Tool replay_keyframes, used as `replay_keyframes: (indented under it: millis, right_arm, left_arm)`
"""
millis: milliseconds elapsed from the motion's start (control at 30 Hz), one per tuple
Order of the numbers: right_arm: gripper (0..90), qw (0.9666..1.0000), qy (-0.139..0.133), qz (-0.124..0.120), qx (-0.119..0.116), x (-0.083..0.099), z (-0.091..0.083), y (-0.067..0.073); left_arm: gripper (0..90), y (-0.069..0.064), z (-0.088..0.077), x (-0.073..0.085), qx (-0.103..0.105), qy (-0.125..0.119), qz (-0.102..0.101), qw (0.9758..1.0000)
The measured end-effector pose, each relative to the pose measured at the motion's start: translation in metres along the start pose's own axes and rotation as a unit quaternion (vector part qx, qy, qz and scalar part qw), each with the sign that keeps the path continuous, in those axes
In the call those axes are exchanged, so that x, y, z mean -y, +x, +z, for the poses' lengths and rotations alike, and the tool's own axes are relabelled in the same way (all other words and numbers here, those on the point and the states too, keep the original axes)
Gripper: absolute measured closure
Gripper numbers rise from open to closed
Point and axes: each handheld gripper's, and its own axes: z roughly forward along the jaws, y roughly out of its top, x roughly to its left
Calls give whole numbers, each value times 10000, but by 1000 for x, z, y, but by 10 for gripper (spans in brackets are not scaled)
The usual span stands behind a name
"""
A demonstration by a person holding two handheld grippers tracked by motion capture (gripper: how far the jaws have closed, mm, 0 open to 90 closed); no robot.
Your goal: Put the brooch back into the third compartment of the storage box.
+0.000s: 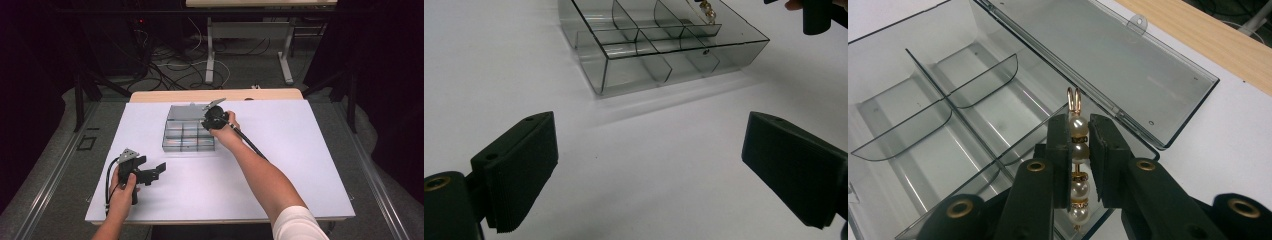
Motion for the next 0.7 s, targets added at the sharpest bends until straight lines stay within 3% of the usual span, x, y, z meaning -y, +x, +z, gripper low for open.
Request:
replay_keyframes:
  millis: [33,167,200,267,367,467,533,567,633,700]
  right_arm:
    - [795,9998,189,-13,-32,-1,-2,0]
    - [762,10000,25,4,14,0,1,1]
    - [753,9999,-2,-119,12,0,1,0]
    - [734,9998,185,-89,50,-1,-2,1]
    - [702,10000,18,-19,56,-1,-1,2]
    - [673,9997,227,-15,81,-2,-5,1]
    - [653,9999,69,48,144,-1,-4,2]
    - [648,9999,1,-37,101,-1,-4,0]
    - [627,9998,192,46,85,-2,-7,1]
    - [613,9999,24,54,105,-2,-7,2]
  left_arm:
    - [83,0,0,0,1,-3,0,10000]
    - [83,-1,0,0,-28,11,15,10000]
    - [83,-1,0,0,-24,10,16,10000]
    - [83,-1,1,0,-27,0,16,10000]
    - [83,-1,1,0,-29,-1,20,10000]
    - [83,-1,1,-1,-29,13,25,10000]
    - [83,-1,1,-1,-30,17,33,10000]
    - [83,-1,1,-1,-28,18,35,10000]
    - [83,-2,1,-1,-29,18,46,10000]
    - [83,-2,1,-1,-27,19,45,10000]
